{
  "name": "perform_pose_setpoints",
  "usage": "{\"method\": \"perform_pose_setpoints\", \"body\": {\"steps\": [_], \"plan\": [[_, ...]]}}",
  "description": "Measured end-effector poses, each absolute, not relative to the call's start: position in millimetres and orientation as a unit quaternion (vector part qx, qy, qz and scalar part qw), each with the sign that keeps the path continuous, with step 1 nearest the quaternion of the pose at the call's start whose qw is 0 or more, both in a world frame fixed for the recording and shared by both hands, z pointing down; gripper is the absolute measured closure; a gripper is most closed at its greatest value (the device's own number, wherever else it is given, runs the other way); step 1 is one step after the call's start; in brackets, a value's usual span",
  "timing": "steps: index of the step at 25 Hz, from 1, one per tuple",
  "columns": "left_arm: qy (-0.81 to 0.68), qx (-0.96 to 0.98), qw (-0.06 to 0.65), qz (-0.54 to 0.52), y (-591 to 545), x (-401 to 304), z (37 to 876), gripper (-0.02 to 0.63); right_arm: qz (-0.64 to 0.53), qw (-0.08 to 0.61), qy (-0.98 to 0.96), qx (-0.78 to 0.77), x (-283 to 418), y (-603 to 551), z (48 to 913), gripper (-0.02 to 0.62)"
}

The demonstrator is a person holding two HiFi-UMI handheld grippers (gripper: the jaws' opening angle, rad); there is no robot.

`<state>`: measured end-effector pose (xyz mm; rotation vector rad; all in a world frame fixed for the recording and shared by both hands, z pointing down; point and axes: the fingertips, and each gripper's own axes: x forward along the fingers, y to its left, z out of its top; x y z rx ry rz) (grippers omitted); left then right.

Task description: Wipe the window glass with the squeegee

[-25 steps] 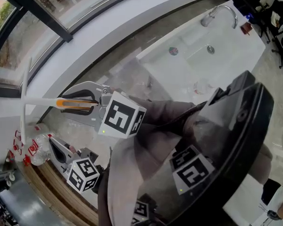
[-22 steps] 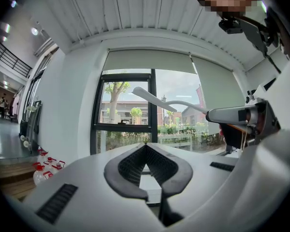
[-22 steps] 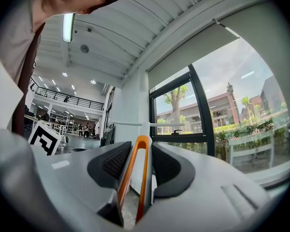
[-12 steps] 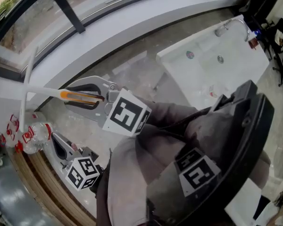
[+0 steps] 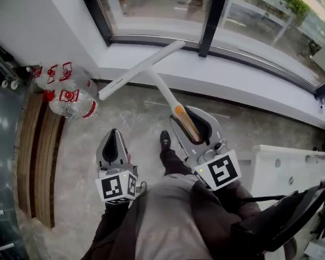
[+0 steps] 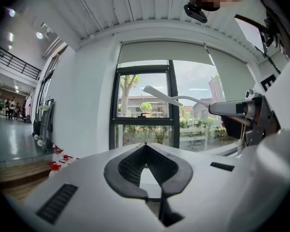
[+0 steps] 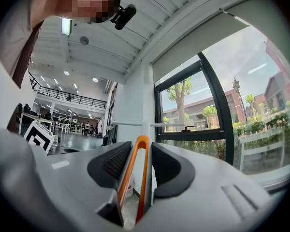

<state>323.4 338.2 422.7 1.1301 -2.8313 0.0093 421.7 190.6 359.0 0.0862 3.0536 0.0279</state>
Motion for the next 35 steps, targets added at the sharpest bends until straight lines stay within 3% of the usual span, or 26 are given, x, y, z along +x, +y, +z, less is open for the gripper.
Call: {"method": "perform_pose_setpoints", "body": {"steps": [17,35], "plan": [[-0.933,0.357,0.028,0.038,205.4,9.9,387.3,0.604,-0.021,0.085,0.994,0.067,93.4,70.3,336.8,0.463],[-0.905,0.424,-0.026,0.001,134.0,-268.9,361.5,0.604,0.009,0.115,0.993,-0.027,-165.0,32.4,311.2,0.463]]}}
